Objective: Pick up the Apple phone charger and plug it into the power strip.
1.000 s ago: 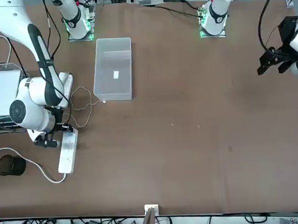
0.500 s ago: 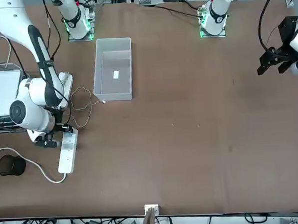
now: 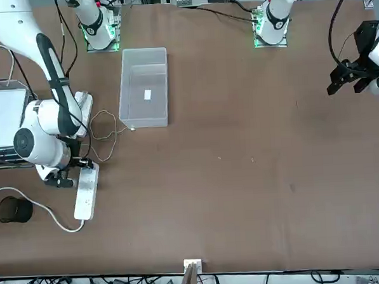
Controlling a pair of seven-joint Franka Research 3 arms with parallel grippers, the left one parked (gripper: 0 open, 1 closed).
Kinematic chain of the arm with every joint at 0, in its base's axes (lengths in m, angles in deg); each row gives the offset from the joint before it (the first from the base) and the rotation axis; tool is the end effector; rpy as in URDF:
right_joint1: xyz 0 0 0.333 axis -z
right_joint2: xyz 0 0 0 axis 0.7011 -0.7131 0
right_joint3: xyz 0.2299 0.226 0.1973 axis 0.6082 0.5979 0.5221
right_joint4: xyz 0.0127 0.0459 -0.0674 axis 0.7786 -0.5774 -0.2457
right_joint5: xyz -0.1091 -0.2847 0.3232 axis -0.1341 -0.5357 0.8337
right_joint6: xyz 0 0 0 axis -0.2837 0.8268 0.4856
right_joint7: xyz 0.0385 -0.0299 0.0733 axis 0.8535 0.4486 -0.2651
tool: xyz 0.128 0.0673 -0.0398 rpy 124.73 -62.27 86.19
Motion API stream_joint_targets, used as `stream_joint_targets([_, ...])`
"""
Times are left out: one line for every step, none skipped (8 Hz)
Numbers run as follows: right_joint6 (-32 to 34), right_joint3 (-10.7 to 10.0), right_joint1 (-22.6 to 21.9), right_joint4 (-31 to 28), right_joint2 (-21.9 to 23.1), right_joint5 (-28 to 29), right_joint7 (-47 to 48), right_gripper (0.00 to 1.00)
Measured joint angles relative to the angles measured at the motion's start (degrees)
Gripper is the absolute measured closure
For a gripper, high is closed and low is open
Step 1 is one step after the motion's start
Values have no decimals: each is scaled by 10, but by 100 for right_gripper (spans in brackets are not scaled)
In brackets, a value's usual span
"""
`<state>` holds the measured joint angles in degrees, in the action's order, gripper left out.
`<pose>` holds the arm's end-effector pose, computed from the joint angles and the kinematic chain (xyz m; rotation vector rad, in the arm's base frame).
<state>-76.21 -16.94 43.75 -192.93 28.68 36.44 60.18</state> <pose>0.7064 0.0083 0.2160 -3.1236 0.1873 0.1006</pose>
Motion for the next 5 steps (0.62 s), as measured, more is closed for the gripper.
stream_joint_targets([0, 0, 0, 0, 0, 0, 0, 64])
stream_joint_targets([0, 0, 0, 0, 0, 0, 0, 64])
stream_joint_targets([0, 0, 0, 0, 0, 0, -1, 64])
stream_joint_targets([-1, 0, 0, 0, 0, 0, -2, 63])
stream_joint_targets([-12, 0, 0, 2, -5, 0, -2, 47])
